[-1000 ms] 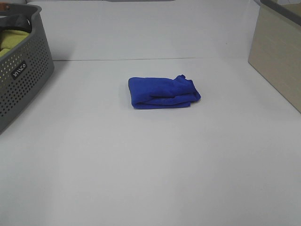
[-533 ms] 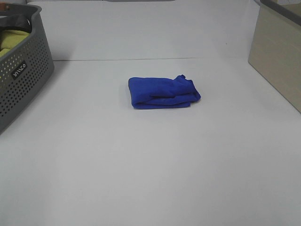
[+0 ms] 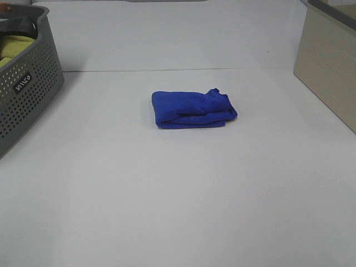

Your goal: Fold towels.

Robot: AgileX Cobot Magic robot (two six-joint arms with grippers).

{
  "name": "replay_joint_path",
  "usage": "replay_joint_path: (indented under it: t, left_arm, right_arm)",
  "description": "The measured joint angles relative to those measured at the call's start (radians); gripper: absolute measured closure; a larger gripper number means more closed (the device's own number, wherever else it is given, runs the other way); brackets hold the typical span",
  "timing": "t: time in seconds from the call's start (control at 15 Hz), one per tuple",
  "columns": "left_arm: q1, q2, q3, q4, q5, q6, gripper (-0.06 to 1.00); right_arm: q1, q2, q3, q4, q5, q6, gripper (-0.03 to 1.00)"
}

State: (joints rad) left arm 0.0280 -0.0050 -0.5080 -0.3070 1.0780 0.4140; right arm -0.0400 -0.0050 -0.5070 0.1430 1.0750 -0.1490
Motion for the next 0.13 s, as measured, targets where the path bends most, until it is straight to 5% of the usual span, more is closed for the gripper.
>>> replay_joint_path:
  t: [0.13]
  left_arm:
    - [0.0, 0.0, 0.0, 0.0, 0.0, 0.0, 0.34]
  right_arm:
    - [0.0, 0.0, 0.0, 0.0, 0.0, 0.0, 0.2]
